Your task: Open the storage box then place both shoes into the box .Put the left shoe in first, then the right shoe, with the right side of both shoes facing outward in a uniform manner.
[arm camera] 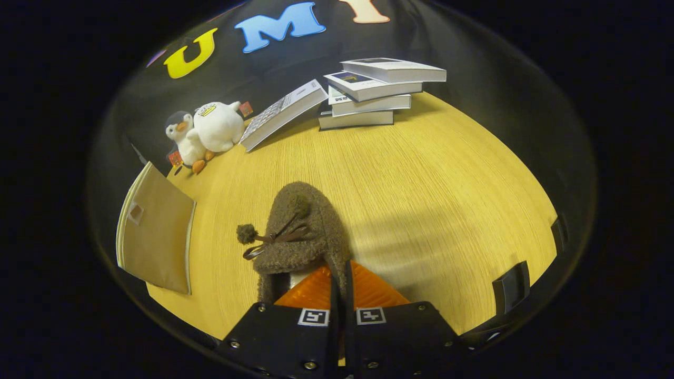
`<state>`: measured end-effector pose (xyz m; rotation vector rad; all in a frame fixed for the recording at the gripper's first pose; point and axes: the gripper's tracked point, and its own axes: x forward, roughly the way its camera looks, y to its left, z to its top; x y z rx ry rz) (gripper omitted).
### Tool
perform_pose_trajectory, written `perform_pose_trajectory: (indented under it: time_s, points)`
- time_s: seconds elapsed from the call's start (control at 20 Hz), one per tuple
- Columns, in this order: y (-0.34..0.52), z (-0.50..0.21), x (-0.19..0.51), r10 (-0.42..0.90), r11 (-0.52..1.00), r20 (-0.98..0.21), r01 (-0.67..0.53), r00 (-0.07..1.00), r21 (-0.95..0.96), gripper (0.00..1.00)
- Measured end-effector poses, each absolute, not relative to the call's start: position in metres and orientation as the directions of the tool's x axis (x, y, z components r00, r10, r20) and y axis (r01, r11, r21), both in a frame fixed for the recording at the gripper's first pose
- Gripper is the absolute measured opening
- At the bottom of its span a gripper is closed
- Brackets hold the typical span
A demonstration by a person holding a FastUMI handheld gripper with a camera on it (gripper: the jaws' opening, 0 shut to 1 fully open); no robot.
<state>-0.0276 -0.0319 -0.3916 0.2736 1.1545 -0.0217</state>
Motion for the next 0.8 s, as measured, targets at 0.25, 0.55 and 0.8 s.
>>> perform_pose_trajectory:
  time_s: [0.25,0.55,0.8]
  points:
    - [-0.008,-0.354,-0.011,0.164,0.937,-0.885,0.212,0.436,0.278,0.05]
    - [0.038,-0.3,0.013,0.214,0.914,-0.847,0.205,0.487,0.35,0.05]
    - [0.08,-0.266,0.028,0.246,0.905,-0.825,0.183,0.509,0.384,0.05]
